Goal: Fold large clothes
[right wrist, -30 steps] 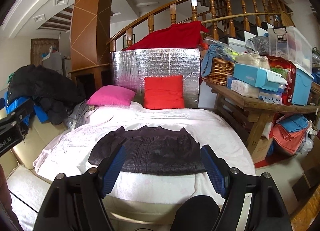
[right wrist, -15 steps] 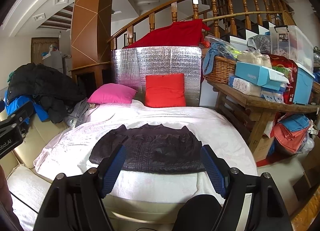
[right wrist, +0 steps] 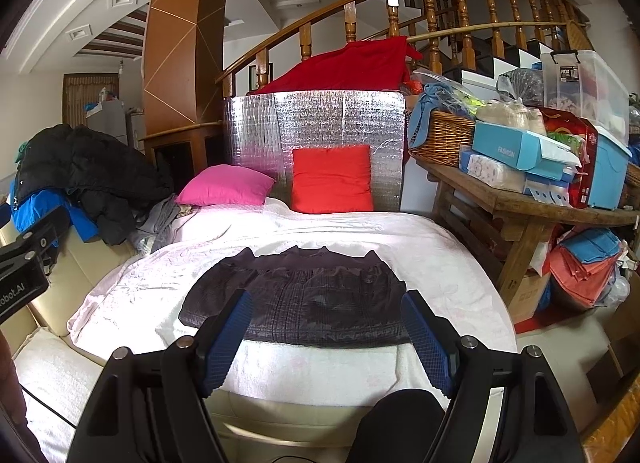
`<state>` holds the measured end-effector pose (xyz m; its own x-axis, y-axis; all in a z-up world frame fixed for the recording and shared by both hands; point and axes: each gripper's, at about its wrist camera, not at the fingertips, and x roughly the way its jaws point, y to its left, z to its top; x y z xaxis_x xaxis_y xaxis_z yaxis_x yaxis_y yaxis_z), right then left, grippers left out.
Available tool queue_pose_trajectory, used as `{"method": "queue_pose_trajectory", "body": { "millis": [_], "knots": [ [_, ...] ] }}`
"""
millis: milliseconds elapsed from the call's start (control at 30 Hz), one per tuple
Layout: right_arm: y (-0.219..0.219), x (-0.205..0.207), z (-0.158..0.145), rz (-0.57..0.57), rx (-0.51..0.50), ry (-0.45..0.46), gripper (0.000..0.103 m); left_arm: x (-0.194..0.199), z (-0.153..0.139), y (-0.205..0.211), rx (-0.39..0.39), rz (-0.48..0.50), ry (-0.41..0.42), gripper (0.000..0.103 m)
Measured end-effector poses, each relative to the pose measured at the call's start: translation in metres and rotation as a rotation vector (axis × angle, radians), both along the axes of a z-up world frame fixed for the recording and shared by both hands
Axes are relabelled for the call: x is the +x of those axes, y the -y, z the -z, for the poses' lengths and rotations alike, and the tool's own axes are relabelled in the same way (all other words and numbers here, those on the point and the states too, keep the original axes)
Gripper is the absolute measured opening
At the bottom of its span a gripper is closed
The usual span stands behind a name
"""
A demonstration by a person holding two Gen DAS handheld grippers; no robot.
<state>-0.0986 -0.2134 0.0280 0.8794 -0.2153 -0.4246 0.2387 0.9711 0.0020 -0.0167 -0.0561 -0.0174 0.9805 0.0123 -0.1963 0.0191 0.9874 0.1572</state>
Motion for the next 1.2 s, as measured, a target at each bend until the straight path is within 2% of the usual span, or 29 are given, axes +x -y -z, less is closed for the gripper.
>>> {"method": "queue_pose_trajectory", "body": {
  "millis": [1200],
  "knots": [
    [-0.0049,0.0046,0.0006,-0.007,-0.011,0.001,0.08,0.0055,0.0045,0.0007,-0.002,0.0,-0.013,0.103]
  ]
}}
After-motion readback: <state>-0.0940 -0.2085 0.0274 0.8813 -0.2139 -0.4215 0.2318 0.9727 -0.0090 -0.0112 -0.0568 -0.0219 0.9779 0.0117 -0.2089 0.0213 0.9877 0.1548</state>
